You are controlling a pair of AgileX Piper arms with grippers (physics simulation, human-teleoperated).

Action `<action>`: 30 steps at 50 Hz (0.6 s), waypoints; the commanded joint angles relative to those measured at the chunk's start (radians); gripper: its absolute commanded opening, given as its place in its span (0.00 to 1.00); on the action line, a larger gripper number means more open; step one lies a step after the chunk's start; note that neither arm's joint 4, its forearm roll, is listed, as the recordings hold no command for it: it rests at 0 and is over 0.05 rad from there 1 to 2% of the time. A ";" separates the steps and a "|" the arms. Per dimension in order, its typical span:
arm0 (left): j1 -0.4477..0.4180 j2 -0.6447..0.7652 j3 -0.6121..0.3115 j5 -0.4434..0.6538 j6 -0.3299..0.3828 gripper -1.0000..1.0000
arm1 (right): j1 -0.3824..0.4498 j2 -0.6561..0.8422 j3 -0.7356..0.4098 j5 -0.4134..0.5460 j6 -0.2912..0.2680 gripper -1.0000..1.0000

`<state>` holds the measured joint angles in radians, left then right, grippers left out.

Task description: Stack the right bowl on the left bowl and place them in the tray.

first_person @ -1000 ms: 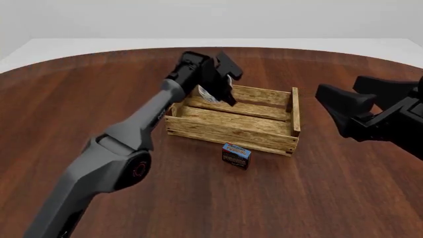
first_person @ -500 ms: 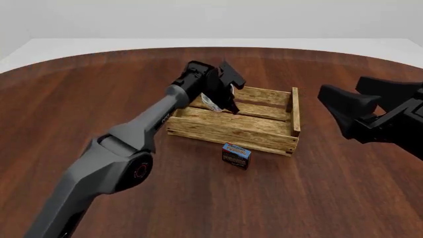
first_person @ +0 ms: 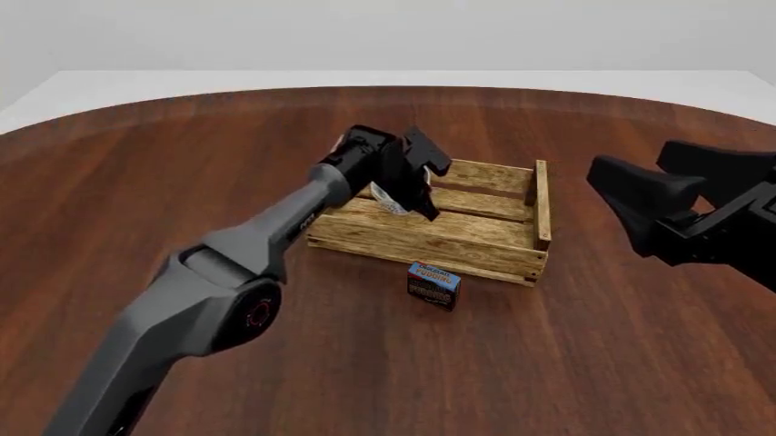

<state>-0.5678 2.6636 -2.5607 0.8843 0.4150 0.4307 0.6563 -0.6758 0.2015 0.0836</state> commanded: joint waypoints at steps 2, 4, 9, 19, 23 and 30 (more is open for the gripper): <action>0.012 0.060 -0.033 -0.016 -0.072 0.00 | 0.004 -0.011 0.001 0.004 0.003 1.00; 0.012 0.062 -0.032 -0.018 -0.071 0.00 | 0.005 -0.011 0.001 0.004 0.003 1.00; 0.009 0.063 -0.011 -0.027 -0.068 0.00 | 0.004 -0.013 0.000 0.006 0.003 1.00; 0.010 0.050 0.030 -0.048 -0.056 1.00 | 0.004 -0.016 0.000 0.008 0.003 1.00; 0.009 0.038 0.067 -0.072 -0.052 1.00 | 0.004 -0.019 0.001 0.009 0.003 1.00; 0.010 0.015 0.103 -0.089 -0.045 1.00 | 0.006 -0.018 0.002 0.009 0.002 1.00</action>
<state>-0.5716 2.6552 -2.4812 0.8336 0.4377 0.4310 0.6495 -0.6752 0.2053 0.0837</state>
